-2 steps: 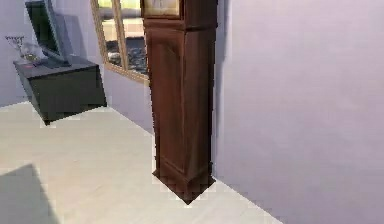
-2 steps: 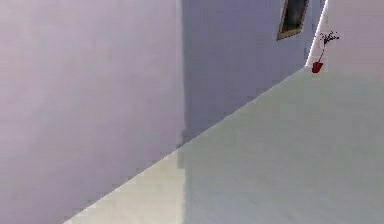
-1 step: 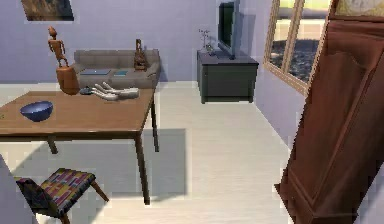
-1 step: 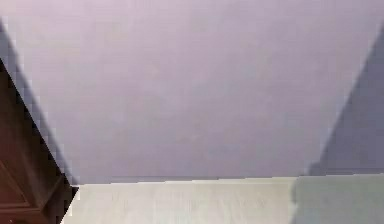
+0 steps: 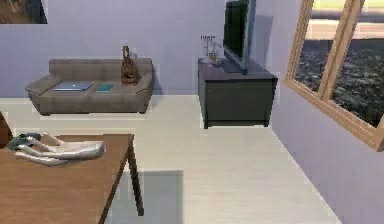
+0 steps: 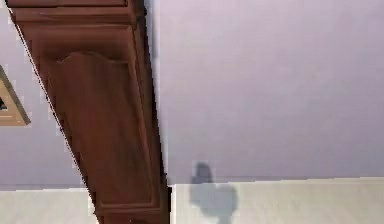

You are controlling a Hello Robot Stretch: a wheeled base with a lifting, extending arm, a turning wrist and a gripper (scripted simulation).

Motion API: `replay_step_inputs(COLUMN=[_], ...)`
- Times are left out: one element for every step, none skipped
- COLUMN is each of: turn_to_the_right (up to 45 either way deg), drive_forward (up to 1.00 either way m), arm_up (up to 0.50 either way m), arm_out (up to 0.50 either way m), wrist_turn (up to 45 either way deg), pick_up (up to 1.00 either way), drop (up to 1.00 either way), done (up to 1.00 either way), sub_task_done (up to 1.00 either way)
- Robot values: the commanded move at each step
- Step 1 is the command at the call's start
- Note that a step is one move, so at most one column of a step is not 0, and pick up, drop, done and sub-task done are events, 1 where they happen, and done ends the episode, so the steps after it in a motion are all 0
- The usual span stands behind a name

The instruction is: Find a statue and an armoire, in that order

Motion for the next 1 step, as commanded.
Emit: replay_step_inputs(turn_to_the_right=[-36.0], drive_forward=[0.0], arm_up=[0.0], arm_out=[0.0], wrist_turn=[0.0], pick_up=[0.0], drop=[0.0], done=[0.0], sub_task_done=[0.0])
